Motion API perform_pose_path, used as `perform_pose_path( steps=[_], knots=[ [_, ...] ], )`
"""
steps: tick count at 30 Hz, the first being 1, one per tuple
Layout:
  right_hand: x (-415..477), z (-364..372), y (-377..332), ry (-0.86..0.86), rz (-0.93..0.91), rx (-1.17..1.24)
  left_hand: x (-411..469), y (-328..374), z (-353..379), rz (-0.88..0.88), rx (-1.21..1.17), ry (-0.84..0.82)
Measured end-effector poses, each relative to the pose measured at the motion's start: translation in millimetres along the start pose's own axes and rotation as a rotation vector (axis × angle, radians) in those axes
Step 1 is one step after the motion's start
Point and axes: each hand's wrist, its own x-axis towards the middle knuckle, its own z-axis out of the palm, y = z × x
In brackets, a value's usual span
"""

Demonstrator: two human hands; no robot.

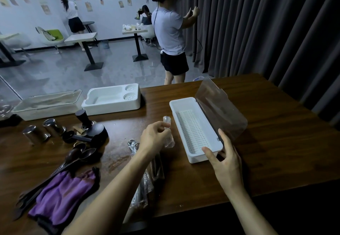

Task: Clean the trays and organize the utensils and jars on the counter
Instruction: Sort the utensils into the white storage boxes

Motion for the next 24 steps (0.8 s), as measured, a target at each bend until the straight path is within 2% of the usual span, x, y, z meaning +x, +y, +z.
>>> perform_pose_path(
  steps=[2,7,11,17,24],
  knots=[
    [0.1,0.0,-1.1,0.006,-0.002,-0.008,0.5,12.2,3.7,0.044,-0.064,0.046],
    [0.1,-0.4,-0.2,-0.002,0.018,0.016,2.5,36.0,28.3,0.209,0.007,0.068],
    [0.0,-1.4,-4.8,-0.008,0.027,0.005,11.6,39.1,54.8,0.303,0.180,0.080],
    [0.8,-1.4,-2.9,0.008,0.007,-0.020,23.4,50.6,69.1,0.327,0.503,-0.073],
    [0.7,-0.7,0.2,0.008,0.006,-0.047,35.8,56.4,76.3,0.289,0.676,-0.225]
  ],
)
